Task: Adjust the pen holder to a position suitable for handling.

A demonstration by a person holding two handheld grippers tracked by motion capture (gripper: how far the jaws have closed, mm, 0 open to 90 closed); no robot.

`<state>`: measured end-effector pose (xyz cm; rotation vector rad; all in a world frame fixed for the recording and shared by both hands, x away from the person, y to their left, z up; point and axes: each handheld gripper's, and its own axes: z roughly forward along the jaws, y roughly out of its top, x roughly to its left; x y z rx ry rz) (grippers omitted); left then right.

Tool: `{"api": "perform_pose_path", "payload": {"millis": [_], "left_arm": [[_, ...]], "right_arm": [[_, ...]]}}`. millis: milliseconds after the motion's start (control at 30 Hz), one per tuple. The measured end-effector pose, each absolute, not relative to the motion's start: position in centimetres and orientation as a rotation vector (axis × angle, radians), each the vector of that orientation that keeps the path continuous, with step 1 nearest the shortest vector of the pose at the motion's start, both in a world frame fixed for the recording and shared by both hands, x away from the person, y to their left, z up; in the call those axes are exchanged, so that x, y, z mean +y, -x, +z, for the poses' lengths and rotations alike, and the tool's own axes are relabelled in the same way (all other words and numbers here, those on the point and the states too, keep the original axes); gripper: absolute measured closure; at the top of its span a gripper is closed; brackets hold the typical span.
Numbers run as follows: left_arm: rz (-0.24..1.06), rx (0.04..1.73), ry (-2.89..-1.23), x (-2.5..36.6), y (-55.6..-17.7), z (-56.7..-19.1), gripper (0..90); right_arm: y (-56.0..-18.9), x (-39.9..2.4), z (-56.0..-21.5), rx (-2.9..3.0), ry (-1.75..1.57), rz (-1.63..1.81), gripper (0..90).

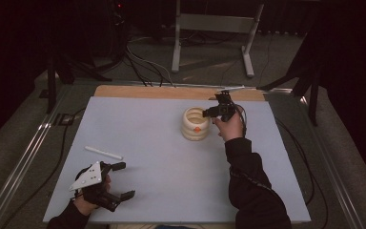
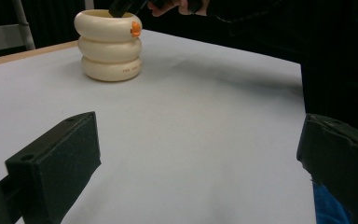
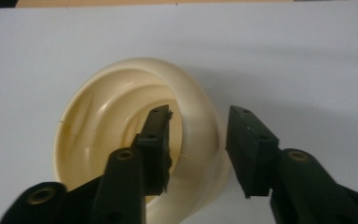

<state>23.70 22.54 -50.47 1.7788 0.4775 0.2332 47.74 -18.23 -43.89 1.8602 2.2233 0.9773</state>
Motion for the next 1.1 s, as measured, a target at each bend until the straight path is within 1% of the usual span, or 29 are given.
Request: {"api": "perform_pose_path", "payload": {"millis": [133,233,367,567,767,1100], "left_arm": [[0.234,0.477,-1.779,22.6,-23.7,-50.4,0.1],[0.234,0.477,-1.781,22.6,-23.7,-50.5,0.1],[0.234,0.478,-1.780,22.7,-23.7,-50.5,0.1],[0.235,0.479,-1.776,22.7,-23.7,-50.4,0.0],[0.236,0.478,-1.781,22.7,-23.7,-50.5,0.1],[0.238,0.481,-1.777,22.7,-23.7,-50.4,0.1]], "right_arm": [[-47.9,-17.9,-43.9,2.249,-1.875,0.916,65.1],[-47.9,-17.7,-43.8,2.251,-1.881,0.893,65.8],[-47.9,-17.3,-43.5,2.267,-1.855,0.847,70.5],[-47.6,-17.0,-43.1,2.276,-1.840,0.824,71.1],[-46.4,-17.4,-41.7,2.270,-1.847,0.825,71.4],[-43.8,-17.1,-41.6,2.318,-1.807,0.819,71.5]]}}
